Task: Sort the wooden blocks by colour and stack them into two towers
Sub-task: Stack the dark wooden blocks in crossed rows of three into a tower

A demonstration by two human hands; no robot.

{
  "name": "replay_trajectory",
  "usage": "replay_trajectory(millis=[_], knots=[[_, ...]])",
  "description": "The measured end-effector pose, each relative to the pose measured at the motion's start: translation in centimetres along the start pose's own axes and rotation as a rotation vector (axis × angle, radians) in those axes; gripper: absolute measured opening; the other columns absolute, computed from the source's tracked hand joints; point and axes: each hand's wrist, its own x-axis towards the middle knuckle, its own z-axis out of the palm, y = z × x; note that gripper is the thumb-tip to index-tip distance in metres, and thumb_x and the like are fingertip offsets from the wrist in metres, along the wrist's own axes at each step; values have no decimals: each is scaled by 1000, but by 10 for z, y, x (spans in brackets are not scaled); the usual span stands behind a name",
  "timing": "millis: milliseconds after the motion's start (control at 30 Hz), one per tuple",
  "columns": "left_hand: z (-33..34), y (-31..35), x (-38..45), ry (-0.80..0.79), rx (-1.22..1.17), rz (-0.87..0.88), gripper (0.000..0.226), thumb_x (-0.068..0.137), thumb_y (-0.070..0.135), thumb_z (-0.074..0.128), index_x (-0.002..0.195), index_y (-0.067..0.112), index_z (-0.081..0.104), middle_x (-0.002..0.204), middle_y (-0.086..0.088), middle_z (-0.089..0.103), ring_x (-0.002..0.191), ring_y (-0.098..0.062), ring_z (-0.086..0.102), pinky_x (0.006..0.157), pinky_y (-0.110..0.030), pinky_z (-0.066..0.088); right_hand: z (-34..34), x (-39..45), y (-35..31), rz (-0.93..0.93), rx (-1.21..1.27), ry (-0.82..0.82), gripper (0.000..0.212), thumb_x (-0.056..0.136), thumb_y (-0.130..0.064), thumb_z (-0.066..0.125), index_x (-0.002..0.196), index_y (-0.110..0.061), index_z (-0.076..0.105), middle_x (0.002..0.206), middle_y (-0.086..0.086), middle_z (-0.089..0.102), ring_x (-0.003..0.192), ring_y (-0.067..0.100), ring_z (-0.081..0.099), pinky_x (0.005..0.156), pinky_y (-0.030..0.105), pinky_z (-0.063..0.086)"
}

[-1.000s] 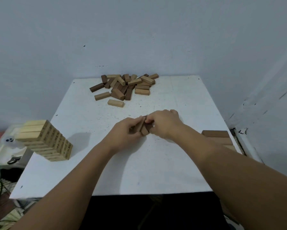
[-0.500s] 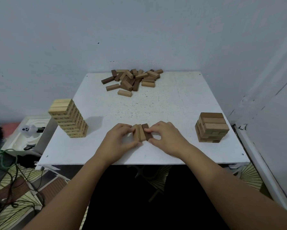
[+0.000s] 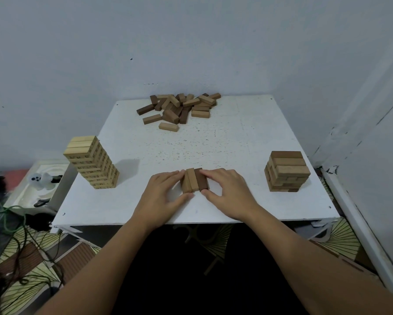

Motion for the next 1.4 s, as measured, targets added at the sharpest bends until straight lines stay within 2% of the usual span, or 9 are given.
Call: replay_trajectory(millis=[200,333,500,633,867,967,1067,1167,1400], knots=[[1,-4,5,-8,1,-19,66,90,53,73,151,38,52,141,21,50,135,-9,33,111,-22,25,3,1,4,17,59,54,45,94,-51,64,139,-46,60,129,-23,51,121,5,40,111,28,30],[4,-4,5,-10,16,-22,65,91,58,69,151,46,47,140,23,47,135,-7,30,113,-24,25,2,1,1,28,94,73,41,98,-41,61,139,-42,61,129,-17,56,121,8,43,112,32,33],[3,-2,4,-27,31,-20,63,92,67,59,151,52,44,142,21,45,134,-5,27,113,-27,26,0,-2,-1,36,96,55,55,95,-38,61,149,-39,48,134,-17,55,125,9,42,113,32,32],[-1,0,7,-44,-26,-41,63,89,58,72,148,50,50,139,18,48,134,-8,29,113,-28,26,-3,-3,-1,38,95,38,64,92,-41,65,152,-36,44,136,-17,54,127,10,41,114,33,31],[-24,1,35,-194,-82,-102,57,72,53,89,125,47,67,135,25,59,129,-3,48,114,-39,36,-24,18,-2,109,73,-202,88,82,-47,77,157,-36,33,134,-14,48,127,15,41,113,39,36],[-29,6,45,-243,-161,-126,48,74,36,92,116,38,69,117,24,67,113,5,55,96,-29,43,-39,35,-5,123,54,-336,89,77,-45,82,155,-35,39,128,-10,46,120,10,46,108,38,42],[-31,8,51,-280,-144,-135,63,75,36,92,131,38,62,115,21,67,109,0,56,94,-28,45,-42,41,-2,125,135,-370,80,75,-40,86,146,-36,49,121,-11,48,110,3,49,102,31,46],[-35,9,58,-386,-85,-142,85,79,39,89,151,38,46,118,17,60,108,-8,55,97,-30,45,-37,37,3,126,162,-330,76,73,-44,85,141,-41,51,119,-15,49,110,3,49,104,36,47],[-35,13,76,-478,-52,-146,75,69,42,96,134,43,59,115,6,56,101,-13,55,87,-28,43,-32,26,1,120,149,-241,74,75,-48,82,141,-47,50,120,-18,46,117,7,46,112,43,38]])
